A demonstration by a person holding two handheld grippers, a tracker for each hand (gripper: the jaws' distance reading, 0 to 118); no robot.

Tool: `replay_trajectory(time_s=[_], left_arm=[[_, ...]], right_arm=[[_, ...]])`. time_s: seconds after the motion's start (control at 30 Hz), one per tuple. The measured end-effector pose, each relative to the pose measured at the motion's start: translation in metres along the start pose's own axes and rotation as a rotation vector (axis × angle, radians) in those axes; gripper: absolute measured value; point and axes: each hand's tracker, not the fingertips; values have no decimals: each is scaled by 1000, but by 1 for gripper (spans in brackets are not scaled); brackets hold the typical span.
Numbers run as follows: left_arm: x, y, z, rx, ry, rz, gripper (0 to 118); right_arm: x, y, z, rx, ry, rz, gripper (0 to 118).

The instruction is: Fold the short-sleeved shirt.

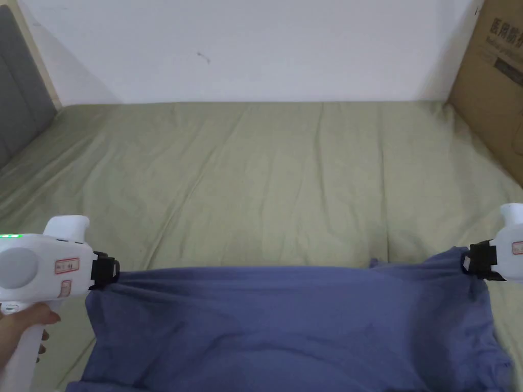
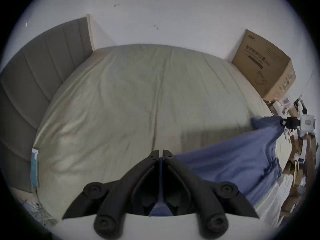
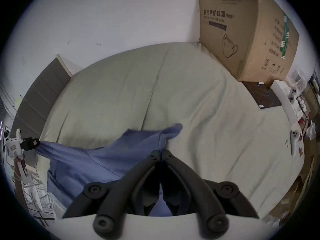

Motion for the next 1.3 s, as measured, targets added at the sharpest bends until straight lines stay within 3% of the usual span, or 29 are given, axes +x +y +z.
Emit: replay_trajectory(time_s=[0.23,0.53,0.57,0.6,0.63,0.67,0.7,0.77,0.9,0.97,1.0,1.03,1.07,1.1,1.2,1.3], left_arm=[[-7,-84,71,10,-18,4,1],[-7,-179,67,-84,-6,-28,2],[-9,-182,64,-90,-2,-18,11],[-6,-186,61,-94,1,-3,38],[-6,-188,60,-106,11,14,68],[-7,-189,60,-115,29,24,68],[-8,-190,60,-124,33,28,78],[-6,-191,68,-104,21,52,100],[-4,-179,90,-37,-9,105,101],[-2,-171,101,-3,-33,125,100],[2,-169,106,16,-54,140,90],[4,-167,112,46,-81,157,69],[5,-166,114,59,-97,171,38],[5,-167,115,64,-118,182,0],[3,-175,112,63,-170,249,0],[-8,-186,109,76,-181,309,0]], right_arm=[[11,-98,72,-29,9,32,0],[32,-215,64,-178,-18,-48,0],[33,-219,61,-181,-21,-67,0],[33,-223,60,-159,-22,-82,8],[32,-224,61,-137,-20,-91,26],[33,-222,59,-134,-24,-96,26],[32,-220,60,-130,-32,-98,34],[27,-214,67,-108,-45,-84,62],[2,-194,90,-18,-91,-11,63],[-14,-183,98,20,-76,-1,62],[-22,-179,100,39,-51,5,57],[-33,-175,103,58,-23,17,36],[-42,-174,101,71,-27,27,7],[-53,-174,99,82,-38,34,1],[-78,-176,83,73,41,27,0],[-102,-184,68,48,58,23,0]])
